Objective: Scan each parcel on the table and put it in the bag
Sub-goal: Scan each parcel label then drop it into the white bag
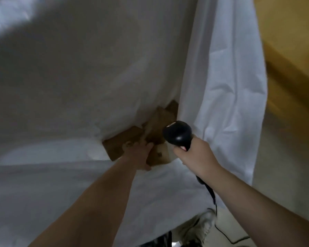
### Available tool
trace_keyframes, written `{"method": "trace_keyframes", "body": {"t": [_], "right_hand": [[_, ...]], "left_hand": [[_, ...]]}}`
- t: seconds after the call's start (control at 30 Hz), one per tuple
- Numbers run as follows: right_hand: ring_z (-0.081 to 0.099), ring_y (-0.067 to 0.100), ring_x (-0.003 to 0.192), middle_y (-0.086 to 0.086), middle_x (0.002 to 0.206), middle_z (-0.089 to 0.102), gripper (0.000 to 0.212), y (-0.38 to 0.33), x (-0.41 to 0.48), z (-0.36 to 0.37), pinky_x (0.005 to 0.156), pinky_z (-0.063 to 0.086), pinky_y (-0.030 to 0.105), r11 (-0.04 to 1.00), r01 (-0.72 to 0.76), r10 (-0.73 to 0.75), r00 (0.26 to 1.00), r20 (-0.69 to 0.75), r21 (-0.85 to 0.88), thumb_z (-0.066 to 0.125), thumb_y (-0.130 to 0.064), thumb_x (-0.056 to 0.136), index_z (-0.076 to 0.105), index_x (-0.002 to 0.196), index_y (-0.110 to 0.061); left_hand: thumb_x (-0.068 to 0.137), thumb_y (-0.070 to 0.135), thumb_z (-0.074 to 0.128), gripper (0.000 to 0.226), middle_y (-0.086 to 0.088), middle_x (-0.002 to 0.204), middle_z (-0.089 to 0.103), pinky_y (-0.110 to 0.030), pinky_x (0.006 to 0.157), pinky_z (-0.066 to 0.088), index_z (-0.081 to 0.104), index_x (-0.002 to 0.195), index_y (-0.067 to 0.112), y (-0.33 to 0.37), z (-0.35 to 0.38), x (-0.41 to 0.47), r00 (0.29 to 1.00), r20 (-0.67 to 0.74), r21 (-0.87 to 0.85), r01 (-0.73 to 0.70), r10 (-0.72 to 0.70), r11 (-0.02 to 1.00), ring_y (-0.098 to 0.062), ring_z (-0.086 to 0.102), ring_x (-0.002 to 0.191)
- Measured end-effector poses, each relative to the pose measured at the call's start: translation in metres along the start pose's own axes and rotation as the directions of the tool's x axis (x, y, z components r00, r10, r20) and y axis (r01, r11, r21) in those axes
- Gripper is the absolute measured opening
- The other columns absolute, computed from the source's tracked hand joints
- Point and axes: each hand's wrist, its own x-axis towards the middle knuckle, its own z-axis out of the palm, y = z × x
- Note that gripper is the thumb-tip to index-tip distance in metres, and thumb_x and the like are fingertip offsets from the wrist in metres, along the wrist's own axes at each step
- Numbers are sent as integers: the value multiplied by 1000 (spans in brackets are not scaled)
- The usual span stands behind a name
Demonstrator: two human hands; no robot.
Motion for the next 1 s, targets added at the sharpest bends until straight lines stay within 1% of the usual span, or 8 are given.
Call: {"method": "trace_keyframes", "body": {"t": [0.13,0.3,0.43,0.53,0.67,0.8,0.87,1.0], "right_hand": [[65,22,73,0,69,60,12,15,4,4,66,52,31,999,-23,23,1000,-11,29,65,-24,84,53,79,-23],[65,24,75,-1,68,59,17,14,-3,-6,69,53,33,999,-10,11,999,-32,42,66,-25,84,50,77,-26],[65,22,76,0,71,59,20,8,-18,-18,64,46,27,1000,5,-3,998,-65,28,67,-24,84,48,76,-27],[61,20,72,-2,68,57,24,3,-36,-32,60,41,25,999,32,-28,994,-104,37,68,-22,83,47,74,-28],[56,17,64,-2,62,54,28,-9,-69,-63,54,36,24,998,48,-39,981,-188,46,67,-18,84,45,70,-27],[64,28,71,5,62,57,20,-18,-114,-103,61,42,29,990,40,2,954,-299,136,69,-20,84,54,72,-16],[64,25,70,5,63,59,13,-21,-141,-124,60,42,28,983,47,19,936,-352,176,70,-19,84,61,79,-11],[50,12,54,-5,48,49,31,-20,-196,-173,49,33,24,977,42,69,864,-499,209,68,-13,85,52,59,-18]], "left_hand": [[82,60,62,92,-10,156,18,-53,107,34,14,152,26,11,9,12,997,66,64,32,-36,997,-34,36,133],[87,62,53,71,-10,140,43,-45,101,43,36,140,19,14,-23,-1,999,1,-11,47,-47,999,-31,45,124],[96,48,47,47,-11,130,50,-37,92,43,47,130,15,23,-58,-24,990,-133,23,42,-39,999,-28,49,115],[100,37,44,41,-10,129,53,-33,90,42,46,133,14,36,-82,-49,966,-259,60,28,-12,998,-25,52,114],[100,31,43,32,-11,122,53,-37,88,47,47,127,13,63,-121,-97,939,-345,15,2,3,1000,-27,54,107],[100,31,42,38,-11,129,50,-42,95,44,45,133,14,102,-164,-150,903,-419,29,-91,95,995,-31,49,116],[100,32,42,40,-10,132,49,-43,96,45,44,136,14,124,-187,-177,869,-470,51,-152,158,987,-30,48,118],[100,34,43,43,-8,131,49,-41,91,46,42,138,14,177,-230,-221,787,-534,155,-266,308,951,-28,48,119]]}}
